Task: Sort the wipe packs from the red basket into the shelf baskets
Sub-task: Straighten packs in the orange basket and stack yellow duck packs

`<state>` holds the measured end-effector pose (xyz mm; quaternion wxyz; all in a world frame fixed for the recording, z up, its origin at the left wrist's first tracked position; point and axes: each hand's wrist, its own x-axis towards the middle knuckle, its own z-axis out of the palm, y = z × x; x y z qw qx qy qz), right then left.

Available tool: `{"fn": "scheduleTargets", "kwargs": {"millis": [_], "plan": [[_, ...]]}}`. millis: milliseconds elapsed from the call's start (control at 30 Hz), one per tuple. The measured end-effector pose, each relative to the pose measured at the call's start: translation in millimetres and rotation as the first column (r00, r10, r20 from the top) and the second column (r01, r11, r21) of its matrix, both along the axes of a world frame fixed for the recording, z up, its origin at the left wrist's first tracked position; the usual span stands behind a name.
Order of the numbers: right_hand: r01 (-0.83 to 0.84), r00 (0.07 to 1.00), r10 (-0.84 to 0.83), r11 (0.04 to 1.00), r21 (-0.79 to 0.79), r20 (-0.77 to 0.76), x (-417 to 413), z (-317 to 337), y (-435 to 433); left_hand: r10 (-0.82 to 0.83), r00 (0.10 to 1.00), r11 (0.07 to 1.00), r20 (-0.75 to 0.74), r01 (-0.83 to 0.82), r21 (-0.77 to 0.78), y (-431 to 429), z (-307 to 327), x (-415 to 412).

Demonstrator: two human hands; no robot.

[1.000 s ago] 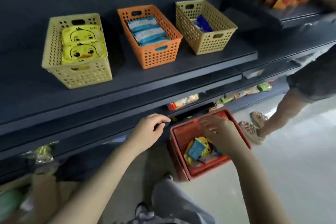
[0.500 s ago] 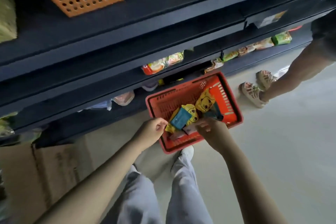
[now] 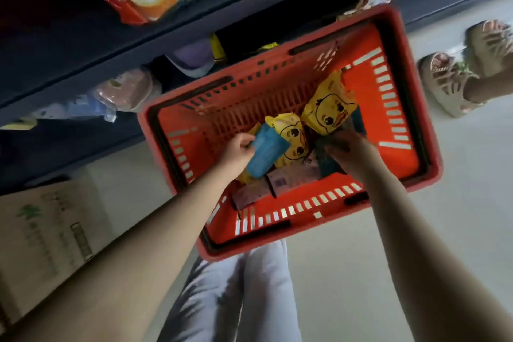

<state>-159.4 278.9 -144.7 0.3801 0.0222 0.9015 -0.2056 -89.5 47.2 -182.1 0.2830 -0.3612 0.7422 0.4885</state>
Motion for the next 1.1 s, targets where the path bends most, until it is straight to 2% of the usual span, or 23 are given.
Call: {"fn": "scheduleTargets", "kwargs": {"millis": [67, 167, 367, 533, 600, 633, 733, 800, 900, 1100], "plan": [[0.066, 0.997, -0.07, 0.995, 0.076, 0.041, -4, -17, 5, 0.057, 0.998, 0.998, 0.013, -0.057, 0.001, 3, -16, -4], [0.051, 0.993, -0.068, 0.986, 0.156, 0.101, -7, -29, 5, 0.101, 0.995, 0.995, 0.01, -0.1, -0.022, 3, -30, 0], [0.152, 0.981, -0.168, 0.976, 0.158, 0.092, -8, -34, 7, 0.077, 0.995, 0.995, 0.061, -0.074, -0.061, 3, -33, 6], [0.288, 0.956, -0.288, 0.958, 0.006, 0.063, -11, -16, 4, 0.053, 0.998, 0.998, 0.045, -0.052, -0.033, 0, -26, 6], [0.419, 0.906, -0.406, 0.901, -0.114, 0.121, -10, 2, 2, 0.078, 0.997, 0.997, -0.009, -0.078, 0.012, -2, -14, 6], [0.517, 0.854, -0.487, 0.835, -0.188, 0.182, -8, 15, 0, 0.117, 0.992, 0.992, -0.036, -0.115, 0.042, -4, -6, 7], [0.759, 0.651, -0.644, 0.55, -0.348, 0.402, -1, 72, -4, 0.207, 0.968, 0.972, -0.14, -0.187, 0.145, -8, 44, 5], [0.801, 0.593, -0.649, 0.42, -0.426, 0.476, 2, 121, -11, 0.253, 0.945, 0.955, -0.205, -0.211, 0.208, -14, 95, 6], [0.764, 0.621, -0.63, 0.352, -0.541, 0.467, 10, 206, -26, 0.352, 0.885, 0.925, -0.306, -0.277, 0.26, -26, 197, 10], [0.596, 0.741, -0.545, 0.265, -0.758, 0.392, 28, 369, -82, 0.451, 0.742, 0.892, -0.495, -0.393, 0.223, -53, 379, 41]]}}
